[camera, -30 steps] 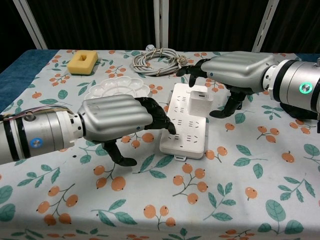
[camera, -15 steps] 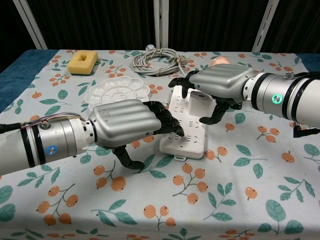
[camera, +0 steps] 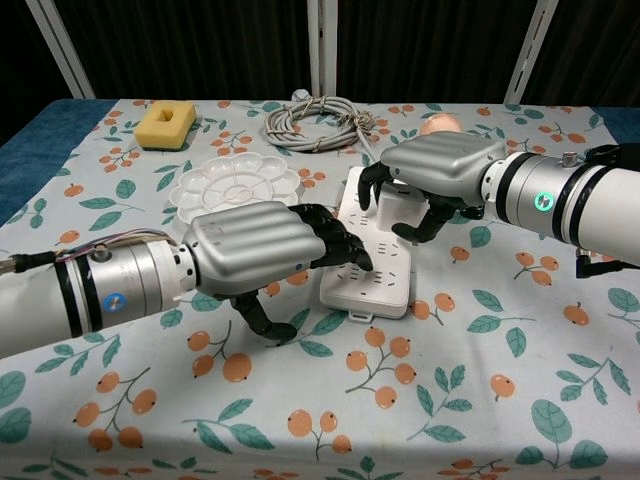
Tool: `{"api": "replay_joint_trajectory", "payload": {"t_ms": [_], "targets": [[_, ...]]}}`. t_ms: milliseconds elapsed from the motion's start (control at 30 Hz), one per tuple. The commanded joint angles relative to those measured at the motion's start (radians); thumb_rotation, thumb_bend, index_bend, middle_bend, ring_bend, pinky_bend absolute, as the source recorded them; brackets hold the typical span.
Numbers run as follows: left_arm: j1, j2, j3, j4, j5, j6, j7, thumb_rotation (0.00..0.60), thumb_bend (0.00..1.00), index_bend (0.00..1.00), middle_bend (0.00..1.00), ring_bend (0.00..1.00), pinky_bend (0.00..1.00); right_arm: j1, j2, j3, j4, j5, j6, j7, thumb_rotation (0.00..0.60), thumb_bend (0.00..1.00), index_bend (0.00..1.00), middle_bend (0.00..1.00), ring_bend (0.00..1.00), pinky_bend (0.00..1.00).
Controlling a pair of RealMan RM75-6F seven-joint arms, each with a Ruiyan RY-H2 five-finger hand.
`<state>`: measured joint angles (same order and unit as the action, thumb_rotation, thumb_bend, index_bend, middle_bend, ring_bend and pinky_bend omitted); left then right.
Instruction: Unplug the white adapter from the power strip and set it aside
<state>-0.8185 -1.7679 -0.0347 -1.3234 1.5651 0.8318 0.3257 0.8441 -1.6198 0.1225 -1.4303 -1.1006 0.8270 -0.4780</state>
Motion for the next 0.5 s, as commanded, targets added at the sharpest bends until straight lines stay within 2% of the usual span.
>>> {"api": "replay_joint_trajectory", "payload": {"t_ms": [33,233,500], "targets": [[-0.003,-0.002,0.002,0.006,-0.003,0.001,-0.005,0.600,0.21,0.14,0.13,0.07,0.09,-0.001,-0.006,-0.002,0.015,-0.020,0.002,0.025,0.600,0.43,0.52,0.51,0.30,0.28],[-0.008,-0.004,0.003,0.014,-0.015,0.001,-0.019,0.600,0.21,0.14,0.13,0.07,0.09,-0.005,-0.011,-0.010,0.040,-0.045,0.004,0.057,0.600,0.53,0.70,0.62,0.41,0.33],[-0.016,-0.003,0.007,0.018,-0.030,-0.008,-0.024,0.600,0.21,0.14,0.13,0.07,0.09,-0.017,0.001,-0.014,0.047,-0.088,0.019,0.109,0.600,0.60,0.83,0.70,0.48,0.36]]}}
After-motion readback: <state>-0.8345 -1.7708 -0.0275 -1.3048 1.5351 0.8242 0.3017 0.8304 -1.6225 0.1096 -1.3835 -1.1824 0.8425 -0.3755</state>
